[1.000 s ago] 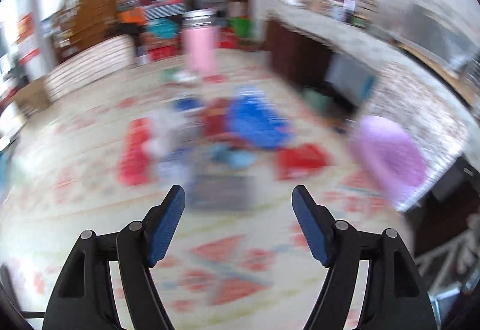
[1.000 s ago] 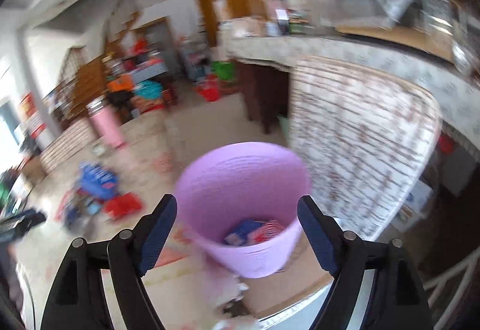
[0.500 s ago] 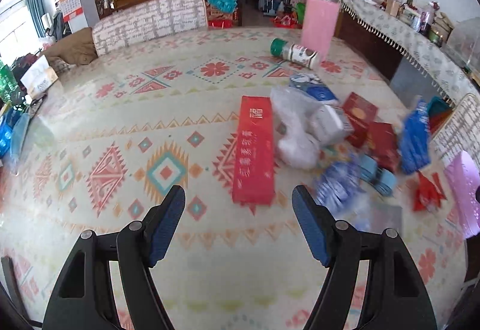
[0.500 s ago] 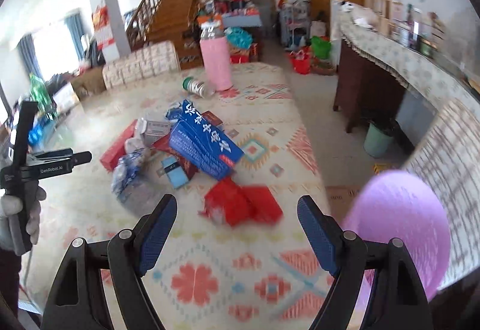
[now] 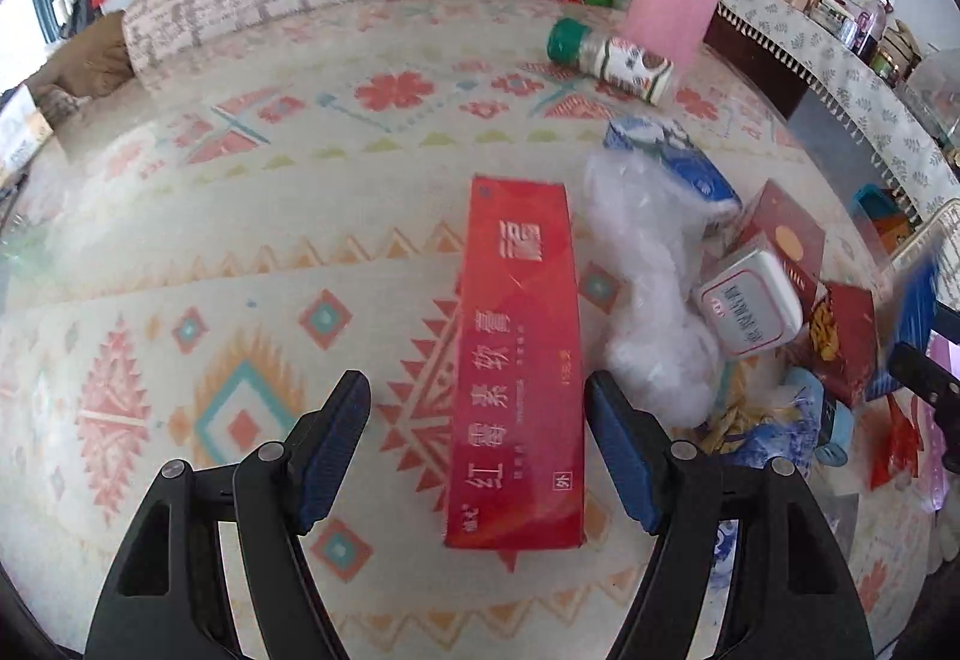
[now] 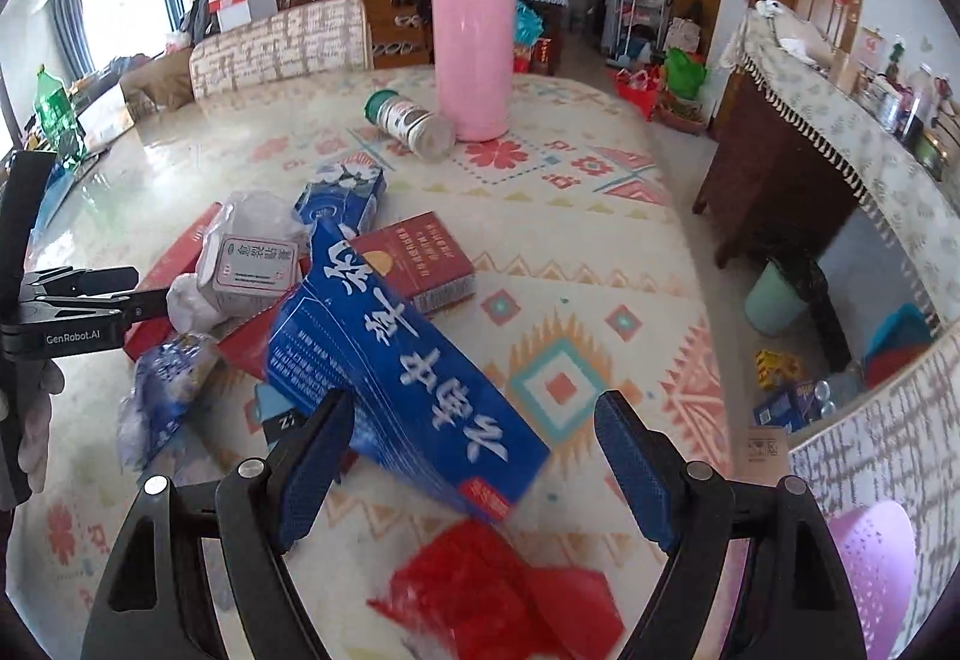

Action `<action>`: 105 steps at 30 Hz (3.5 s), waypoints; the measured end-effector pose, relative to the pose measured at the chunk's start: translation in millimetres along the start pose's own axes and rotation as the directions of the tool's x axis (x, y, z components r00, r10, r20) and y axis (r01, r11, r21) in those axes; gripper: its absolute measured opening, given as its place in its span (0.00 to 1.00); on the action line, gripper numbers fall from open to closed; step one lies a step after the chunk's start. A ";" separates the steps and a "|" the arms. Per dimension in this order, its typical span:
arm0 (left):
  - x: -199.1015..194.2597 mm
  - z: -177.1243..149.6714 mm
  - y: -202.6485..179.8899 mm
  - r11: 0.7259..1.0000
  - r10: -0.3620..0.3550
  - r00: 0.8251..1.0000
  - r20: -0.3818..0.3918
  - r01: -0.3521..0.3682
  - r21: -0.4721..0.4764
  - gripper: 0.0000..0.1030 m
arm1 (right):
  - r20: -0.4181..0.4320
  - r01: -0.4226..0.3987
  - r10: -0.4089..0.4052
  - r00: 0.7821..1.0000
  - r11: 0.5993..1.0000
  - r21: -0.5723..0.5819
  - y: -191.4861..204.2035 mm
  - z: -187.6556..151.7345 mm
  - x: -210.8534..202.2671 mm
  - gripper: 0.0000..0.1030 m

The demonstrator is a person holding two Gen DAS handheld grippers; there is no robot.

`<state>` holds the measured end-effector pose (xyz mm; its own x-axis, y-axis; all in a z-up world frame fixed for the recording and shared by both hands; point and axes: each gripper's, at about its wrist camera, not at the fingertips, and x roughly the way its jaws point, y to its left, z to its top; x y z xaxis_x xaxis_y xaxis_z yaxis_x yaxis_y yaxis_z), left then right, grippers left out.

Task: Collect trash
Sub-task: 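Grasp the red ointment box with the left tool while the right tool grasps the blue box, then carry both held boxes over the pink basket, then open both tools to drop the boxes into the pink basket, then grasp the clear blue-printed plastic wrapper with the left tool while the right tool approaches the red plastic bag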

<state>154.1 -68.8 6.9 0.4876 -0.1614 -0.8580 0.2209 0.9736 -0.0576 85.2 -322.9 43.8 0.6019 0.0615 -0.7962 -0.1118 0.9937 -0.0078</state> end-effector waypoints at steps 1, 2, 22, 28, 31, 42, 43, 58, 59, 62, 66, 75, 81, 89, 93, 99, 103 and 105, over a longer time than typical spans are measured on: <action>0.3 -1.0 -2.1 1.000 0.005 1.000 0.001 -0.005 0.011 0.71 | -0.002 -0.003 0.003 1.000 1.000 -0.009 3.3 0.0 2.5 0.79; 0.0 -0.9 -3.5 1.000 0.011 1.000 0.004 -0.011 0.019 0.69 | -0.002 -0.008 0.008 1.000 1.000 -0.015 5.6 -0.6 3.2 0.77; -135.4 -62.0 -8.1 1.000 0.000 0.982 0.190 0.005 -0.026 0.38 | 0.129 -0.104 0.100 0.987 0.994 0.024 27.5 -37.3 -86.7 0.35; -171.7 -86.7 -38.2 0.998 -0.056 0.972 0.228 0.052 0.028 0.38 | 0.168 -0.142 0.127 0.978 0.987 0.075 21.2 -68.0 -123.7 0.35; -184.1 -97.1 -60.5 0.996 -0.075 0.968 0.241 0.059 0.072 0.38 | 0.179 -0.129 0.108 0.978 0.985 0.110 10.0 -84.6 -137.2 0.35; -198.1 -118.7 -140.7 0.971 -0.148 0.957 0.248 0.094 0.219 0.38 | 0.178 -0.020 -0.029 0.984 0.963 0.267 -43.7 -129.1 -169.0 0.35; -196.7 -119.3 -149.4 0.967 -0.160 0.958 0.240 0.104 0.231 0.38 | 0.174 -0.012 -0.039 0.984 0.959 0.282 -50.6 -132.3 -170.6 0.35; -169.4 -106.7 -249.7 0.915 -0.293 0.945 0.144 0.234 0.328 0.38 | 0.192 0.077 -0.185 0.964 0.883 0.462 -156.9 -177.3 -208.4 0.35; -167.0 -103.5 -256.9 0.911 -0.309 0.942 0.134 0.252 0.327 0.38 | 0.192 0.083 -0.195 0.962 0.876 0.475 -165.3 -180.1 -210.6 0.35; -159.7 -94.9 -281.9 0.893 -0.353 0.929 0.108 0.300 0.336 0.38 | 0.186 0.099 -0.220 0.958 0.858 0.505 -184.4 -187.7 -213.7 0.35; -147.9 -84.1 -319.2 0.859 -0.416 0.908 0.057 0.372 0.352 0.38 | 0.168 0.107 -0.232 0.958 0.833 0.543 -210.0 -199.8 -212.3 0.35; -111.2 -71.4 -385.6 0.817 -0.468 0.883 -0.036 0.449 0.361 0.39 | 0.122 0.110 -0.224 0.967 0.800 0.590 -240.0 -216.5 -193.2 0.36; -111.4 -74.3 -385.5 0.821 -0.455 0.890 -0.022 0.429 0.376 0.62 | 0.130 0.103 -0.230 0.965 0.780 0.618 -244.8 -219.4 -189.3 0.61; -127.3 -84.4 -334.8 0.856 -0.409 0.912 0.027 0.373 0.358 0.64 | 0.146 0.092 -0.217 0.965 0.805 0.587 -223.8 -209.6 -189.4 0.65; -134.4 -88.2 -293.2 0.891 -0.360 0.930 0.075 0.319 0.324 0.67 | 0.158 0.080 -0.202 0.966 0.823 0.562 -203.9 -202.2 -190.6 0.66; -135.3 -82.1 -202.6 0.961 -0.217 0.965 0.149 0.184 0.206 0.68 | 0.173 0.052 -0.164 0.971 0.854 0.518 -168.5 -189.8 -188.4 0.69; -123.6 -73.5 -132.5 0.993 -0.107 0.982 0.156 0.098 0.066 0.68 | 0.174 0.033 -0.131 0.976 0.878 0.477 -141.3 -180.7 -181.4 0.69; -116.8 -70.0 -105.1 0.996 -0.084 0.985 0.148 0.084 0.007 0.68 | 0.169 0.022 -0.111 0.979 0.889 0.457 -129.0 -175.5 -176.0 0.71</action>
<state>14.8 -140.9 77.4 0.5870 -0.2645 -0.7651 0.2667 0.9556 -0.1256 -145.0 -478.4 78.8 0.7357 -0.0346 -0.6764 0.2753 0.9277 0.2520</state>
